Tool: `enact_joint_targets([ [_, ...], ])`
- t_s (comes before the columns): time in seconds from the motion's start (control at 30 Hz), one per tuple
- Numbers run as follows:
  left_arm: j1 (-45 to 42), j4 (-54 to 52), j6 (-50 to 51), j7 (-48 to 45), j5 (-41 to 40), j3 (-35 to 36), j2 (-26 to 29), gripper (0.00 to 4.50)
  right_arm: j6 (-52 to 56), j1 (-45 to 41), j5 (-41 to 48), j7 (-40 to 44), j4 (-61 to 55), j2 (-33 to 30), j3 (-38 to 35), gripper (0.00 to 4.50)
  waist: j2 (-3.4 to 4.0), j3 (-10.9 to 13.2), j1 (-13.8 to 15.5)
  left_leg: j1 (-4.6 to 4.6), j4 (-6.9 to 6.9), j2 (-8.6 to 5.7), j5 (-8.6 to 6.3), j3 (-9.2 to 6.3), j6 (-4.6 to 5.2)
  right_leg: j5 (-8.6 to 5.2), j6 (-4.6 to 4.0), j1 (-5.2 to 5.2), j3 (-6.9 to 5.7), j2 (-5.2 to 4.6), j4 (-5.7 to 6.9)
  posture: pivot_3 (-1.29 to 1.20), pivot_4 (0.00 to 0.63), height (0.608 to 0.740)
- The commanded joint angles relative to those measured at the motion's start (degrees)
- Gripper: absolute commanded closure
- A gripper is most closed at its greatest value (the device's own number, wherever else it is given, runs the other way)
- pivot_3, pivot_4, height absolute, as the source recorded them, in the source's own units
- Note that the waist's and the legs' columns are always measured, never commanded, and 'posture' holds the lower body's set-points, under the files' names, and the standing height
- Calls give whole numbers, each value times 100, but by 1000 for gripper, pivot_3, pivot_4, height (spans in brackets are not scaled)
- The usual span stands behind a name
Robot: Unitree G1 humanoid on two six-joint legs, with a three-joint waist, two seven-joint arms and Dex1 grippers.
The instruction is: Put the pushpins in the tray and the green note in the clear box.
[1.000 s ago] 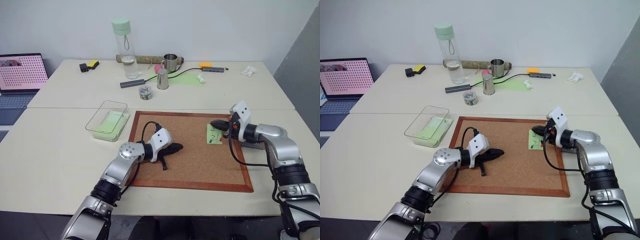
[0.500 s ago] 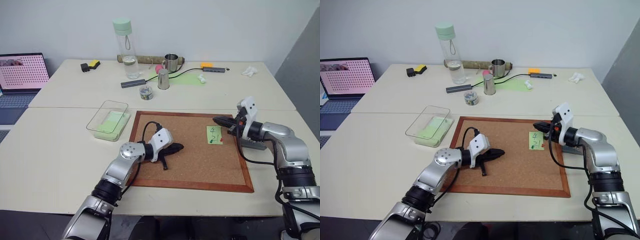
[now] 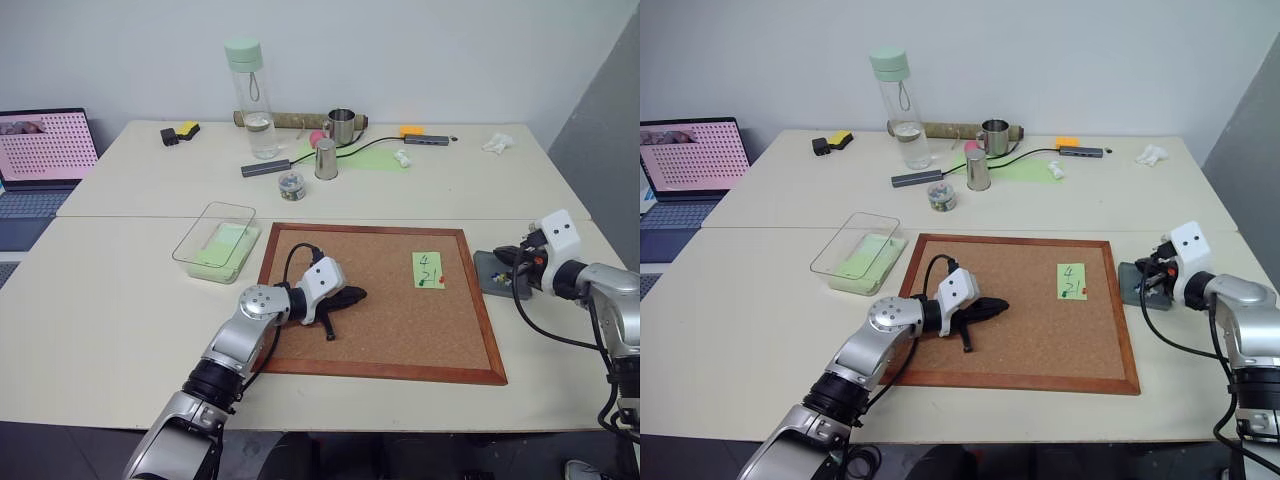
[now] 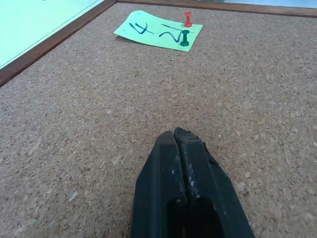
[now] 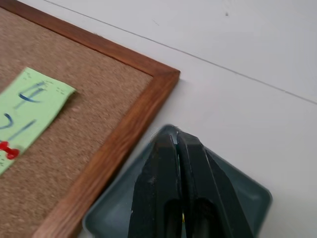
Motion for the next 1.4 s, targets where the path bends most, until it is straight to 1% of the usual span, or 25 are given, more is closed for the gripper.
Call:
enact_joint_targets([
  [0.03,145,254,172,-18,262,-199,49,4500,-76,-132,-187,-288,345,7,-26,3792,-1,-1,-1,0,0,0,0,0,0,0,0,0,1,0,0,0,150,740],
  [0.1,152,246,171,-19,262,-196,52,4500,-83,-165,-209,-316,422,13,-16,3353,1,-2,-2,0,0,0,0,0,0,0,0,1,0,0,0,0,150,740],
  [0.13,158,242,171,-19,263,-194,55,4500,-94,-179,-208,-310,446,14,-13,3217,3,-4,-3,1,0,0,0,1,0,0,0,1,1,0,0,0,150,740],
  [0.17,165,237,171,-18,263,-190,58,4500,-75,-197,-180,-298,441,25,-32,2932,4,-4,-3,1,0,0,0,1,0,0,0,1,1,0,0,0,150,740],
  [0.23,172,236,171,-14,267,-187,58,4500,-103,-220,-160,-278,400,23,-61,2604,6,-5,-5,1,0,0,0,2,0,0,0,1,1,0,0,0,150,740],
  [0.27,178,234,168,-14,273,-188,61,4500,-58,-238,-95,-262,352,29,-121,2271,6,-5,-5,1,0,0,0,2,0,0,0,1,1,0,0,0,150,740],
  [0.33,186,226,170,-13,276,-186,65,4500,-7,-244,25,-227,218,17,-247,1816,6,-5,-6,1,0,0,0,1,0,0,0,1,0,0,0,0,150,740],
  [0.37,189,223,171,-13,276,-186,66,4500,14,-243,74,-211,166,16,-293,1741,6,-5,-5,0,0,0,0,1,0,0,0,1,1,0,0,0,150,740],
  [0.4,185,231,168,-15,274,-183,67,4500,52,-235,139,-178,80,4,-333,1409,6,-5,-5,0,0,0,0,1,0,0,0,1,0,0,0,0,150,740],
  [0.47,183,242,164,-21,270,-175,73,4500,72,-99,308,76,-317,-84,-330,1096,6,-6,-5,0,0,0,0,1,0,0,0,1,1,0,0,0,150,740],
  [0.6,190,238,162,-50,268,-166,105,4500,-178,474,507,802,-1311,-220,8,1096,6,-8,-4,0,-3,1,-1,-2,1,-1,1,2,-1,2,-3,0,150,740],
  [0.7,192,232,161,-76,275,-169,130,4500,-168,698,524,911,-1774,-78,359,1096,-1,-13,-7,1,-2,1,-1,-2,1,-2,3,4,-1,2,-4,0,150,740],
  [0.93,193,199,182,-86,282,-178,143,4500,-481,469,225,674,-1315,381,767,1096,-1,-14,-8,7,-2,0,0,-2,1,-2,2,7,0,2,-2,0,150,740],
  [1.07,217,156,204,-74,285,-175,151,4500,-649,353,198,627,-995,531,751,1096,-1,-14,-8,8,-3,1,0,-4,0,-2,2,6,-2,2,-2,0,150,740],
  [1.4,341,12,262,-52,300,-163,204,4500,-882,389,234,619,-697,712,719,2907,0,-14,-14,9,-5,1,0,-2,0,-2,2,5,0,3,-3,0,150,740],
])
